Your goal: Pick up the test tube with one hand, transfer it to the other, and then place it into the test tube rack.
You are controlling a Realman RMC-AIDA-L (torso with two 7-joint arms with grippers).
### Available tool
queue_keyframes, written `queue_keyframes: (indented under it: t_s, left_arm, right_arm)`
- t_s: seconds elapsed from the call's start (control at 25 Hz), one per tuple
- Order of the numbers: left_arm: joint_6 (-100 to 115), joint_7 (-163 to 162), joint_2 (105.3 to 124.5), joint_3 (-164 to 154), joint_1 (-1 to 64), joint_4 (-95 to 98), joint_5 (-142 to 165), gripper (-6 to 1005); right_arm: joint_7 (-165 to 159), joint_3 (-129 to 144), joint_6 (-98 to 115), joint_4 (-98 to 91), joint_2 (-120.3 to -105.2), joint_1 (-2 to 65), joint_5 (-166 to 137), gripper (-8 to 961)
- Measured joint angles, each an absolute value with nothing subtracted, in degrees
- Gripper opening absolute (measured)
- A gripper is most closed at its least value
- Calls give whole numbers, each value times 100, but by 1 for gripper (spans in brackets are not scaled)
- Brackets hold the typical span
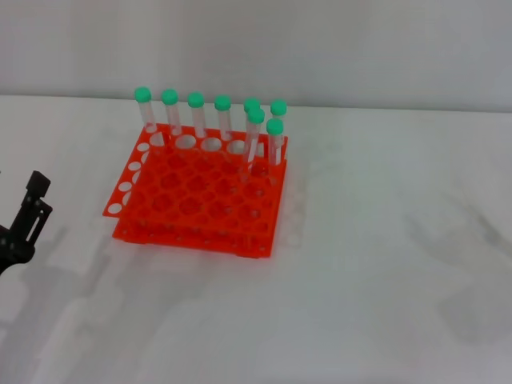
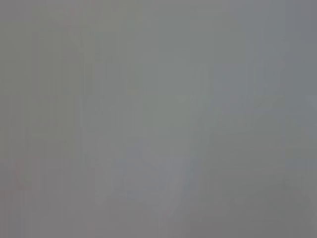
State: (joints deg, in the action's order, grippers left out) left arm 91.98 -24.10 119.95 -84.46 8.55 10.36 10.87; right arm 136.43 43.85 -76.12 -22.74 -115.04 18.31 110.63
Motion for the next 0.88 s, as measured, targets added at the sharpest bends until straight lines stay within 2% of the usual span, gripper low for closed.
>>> queue_keyframes:
  t_s: [0.88]
  left_arm:
    - [9516, -2358, 12024, -8448, 970, 802, 1030, 702]
  right_arm:
    - [14558, 4230, -8444, -1668, -11496, 1571, 11098, 857]
